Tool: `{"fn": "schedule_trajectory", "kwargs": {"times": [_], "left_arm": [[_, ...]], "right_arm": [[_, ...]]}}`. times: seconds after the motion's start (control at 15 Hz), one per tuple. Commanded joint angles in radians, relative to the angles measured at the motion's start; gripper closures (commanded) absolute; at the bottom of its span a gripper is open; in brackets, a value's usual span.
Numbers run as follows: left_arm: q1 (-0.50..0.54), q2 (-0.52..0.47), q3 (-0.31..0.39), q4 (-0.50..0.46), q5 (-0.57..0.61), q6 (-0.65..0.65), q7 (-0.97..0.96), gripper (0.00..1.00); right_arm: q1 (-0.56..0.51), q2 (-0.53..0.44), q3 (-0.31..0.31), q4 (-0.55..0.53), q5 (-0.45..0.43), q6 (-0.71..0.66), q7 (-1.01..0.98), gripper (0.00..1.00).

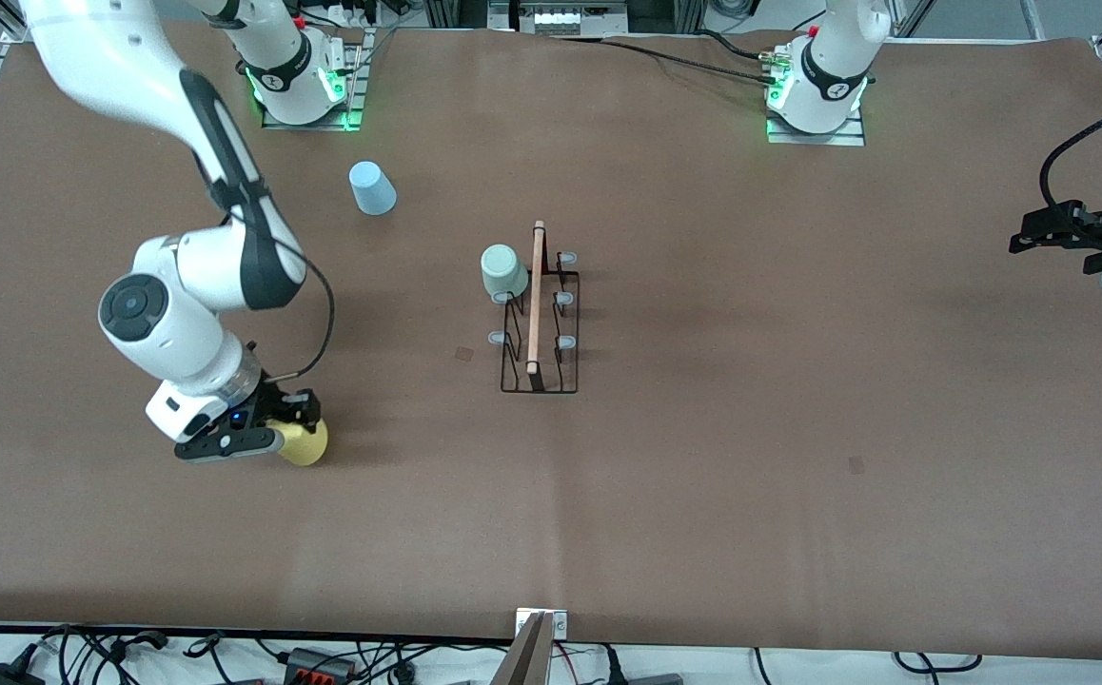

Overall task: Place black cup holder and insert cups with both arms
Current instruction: 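Carry the yellow cup with the right gripper onto a rack peg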

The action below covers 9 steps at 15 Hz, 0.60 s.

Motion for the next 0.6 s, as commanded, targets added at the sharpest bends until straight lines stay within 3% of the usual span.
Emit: {"fn": "schedule_trajectory", "kwargs": {"times": [0.0,0.33,0.53], "left_arm": [[0.004,0.013,-0.005,0.03,0.004,-0.025,0.021,0.0],[0.004,0.013,-0.004,0.033,0.004,-0.033,0.023,0.0],[0.007,0.01,-0.005,0.034,0.007,-0.033,0.021,0.0]], "right_arm": [[0.123,-0.115,-0.008,-0.026,-0.01,-0.124,0.279,0.84],[0.312,-0.079,-0.003,0.029,-0.066,-0.135,0.752,0.84],[0.358,-0.059,-0.003,0.043,-0.062,-0.135,0.863,0.84]]}}
